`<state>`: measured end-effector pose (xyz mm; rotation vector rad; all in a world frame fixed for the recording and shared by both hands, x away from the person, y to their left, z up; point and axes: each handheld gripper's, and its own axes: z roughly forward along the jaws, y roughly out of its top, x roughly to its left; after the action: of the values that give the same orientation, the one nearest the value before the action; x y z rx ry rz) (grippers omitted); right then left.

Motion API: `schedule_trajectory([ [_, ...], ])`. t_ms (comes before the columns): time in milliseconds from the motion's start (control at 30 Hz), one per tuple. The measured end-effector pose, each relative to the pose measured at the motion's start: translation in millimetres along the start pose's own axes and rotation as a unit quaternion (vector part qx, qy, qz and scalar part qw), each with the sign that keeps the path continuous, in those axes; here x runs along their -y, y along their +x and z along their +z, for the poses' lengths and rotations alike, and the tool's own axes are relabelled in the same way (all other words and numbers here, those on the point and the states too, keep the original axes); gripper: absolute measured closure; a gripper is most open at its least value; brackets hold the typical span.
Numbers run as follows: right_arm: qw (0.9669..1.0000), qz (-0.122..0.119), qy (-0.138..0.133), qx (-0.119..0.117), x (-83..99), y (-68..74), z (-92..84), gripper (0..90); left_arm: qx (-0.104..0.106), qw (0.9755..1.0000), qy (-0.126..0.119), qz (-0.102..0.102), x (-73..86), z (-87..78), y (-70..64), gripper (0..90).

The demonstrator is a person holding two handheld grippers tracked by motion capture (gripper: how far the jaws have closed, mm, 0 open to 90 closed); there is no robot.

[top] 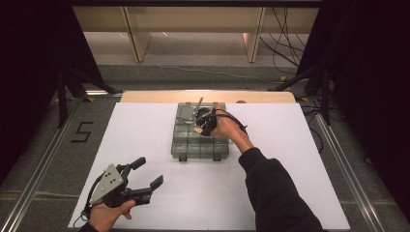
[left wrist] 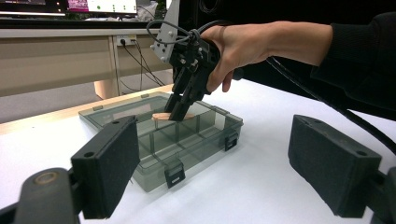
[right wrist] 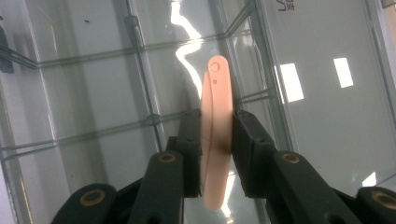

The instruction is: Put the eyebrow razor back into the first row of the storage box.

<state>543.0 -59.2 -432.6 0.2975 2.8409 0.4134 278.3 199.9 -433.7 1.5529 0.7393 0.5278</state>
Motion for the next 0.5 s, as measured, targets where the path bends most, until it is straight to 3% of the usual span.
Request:
schedule_trajectory([
  [200, 1.0000, 0.005, -0.002, -0.002, -0.5, 0.4, -0.2, 71.2, 0.000, 1.0000, 0.000, 0.000, 0.0, 0.1, -0.1, 16.4],
  [333, 0.9999, -0.005, -0.011, 0.002, -0.2, -0.5, -1.8, 68.0, 0.000, 1.0000, 0.000, -0.001, 0.0, 0.1, 0.1, 16.4],
  [400, 0.9998, 0.017, -0.014, 0.001, -0.9, 2.4, -4.8, 65.8, 0.000, 1.0000, 0.000, 0.000, 0.0, 0.0, 0.0, 16.4],
  [500, 0.9993, 0.030, -0.024, -0.002, -1.2, 3.8, -9.6, 61.3, 0.001, 1.0000, -0.003, -0.001, 0.3, 0.6, 0.2, 16.4],
])
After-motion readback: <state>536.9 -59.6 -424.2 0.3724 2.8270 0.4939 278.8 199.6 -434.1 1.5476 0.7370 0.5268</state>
